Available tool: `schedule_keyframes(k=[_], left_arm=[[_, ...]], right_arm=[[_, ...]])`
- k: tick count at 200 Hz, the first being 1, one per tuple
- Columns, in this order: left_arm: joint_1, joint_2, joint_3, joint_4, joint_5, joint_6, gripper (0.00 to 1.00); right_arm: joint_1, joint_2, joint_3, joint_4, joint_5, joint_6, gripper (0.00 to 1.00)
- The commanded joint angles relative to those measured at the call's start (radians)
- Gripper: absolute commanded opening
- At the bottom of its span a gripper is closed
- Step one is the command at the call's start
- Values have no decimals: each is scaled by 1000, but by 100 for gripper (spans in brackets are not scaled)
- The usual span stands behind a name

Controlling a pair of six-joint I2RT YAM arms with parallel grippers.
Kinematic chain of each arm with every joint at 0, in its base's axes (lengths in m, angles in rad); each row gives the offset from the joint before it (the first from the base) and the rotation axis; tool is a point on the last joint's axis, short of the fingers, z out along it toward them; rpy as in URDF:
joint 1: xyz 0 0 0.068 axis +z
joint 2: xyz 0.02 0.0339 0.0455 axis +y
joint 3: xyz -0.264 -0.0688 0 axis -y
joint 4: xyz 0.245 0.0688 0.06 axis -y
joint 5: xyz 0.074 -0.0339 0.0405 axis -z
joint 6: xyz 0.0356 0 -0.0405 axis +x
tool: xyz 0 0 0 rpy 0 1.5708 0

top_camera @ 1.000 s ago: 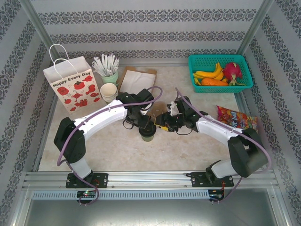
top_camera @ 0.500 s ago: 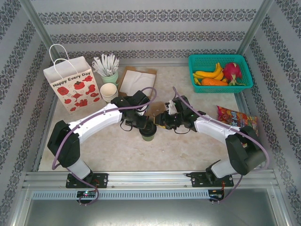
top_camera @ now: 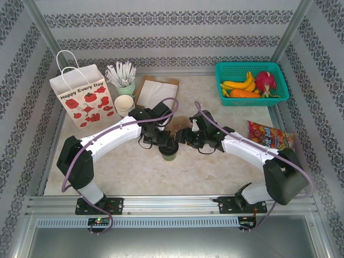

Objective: Pack the takeout coffee

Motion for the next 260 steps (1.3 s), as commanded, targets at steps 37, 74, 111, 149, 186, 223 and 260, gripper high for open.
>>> schedule_keyframes(k=[37, 74, 111, 149, 186, 223, 260], left_arm=[[-20, 19, -19, -43, -13, -113, 0], [-20, 11, -15, -35, -42, -163, 0], [-20, 9, -17, -15, -54, -203, 0], [-20, 13, -13, -20, -56, -211, 0], [-21, 18, -8, -20, -48, -208, 0], [-26, 23, -2, -19, -42, -205, 0], [-29, 35, 1, -21, -32, -198, 0]], right_arm=[[18, -196, -107, -25, 153, -12, 89], [21, -291, -201, 49, 158, 23, 98], [61, -367, -309, 178, 184, 70, 98], [103, -396, -425, 365, 189, 104, 98], [158, -342, -429, 416, 170, 47, 98], [179, -265, -406, 455, 144, 33, 98], [189, -205, -396, 446, 178, 32, 98]])
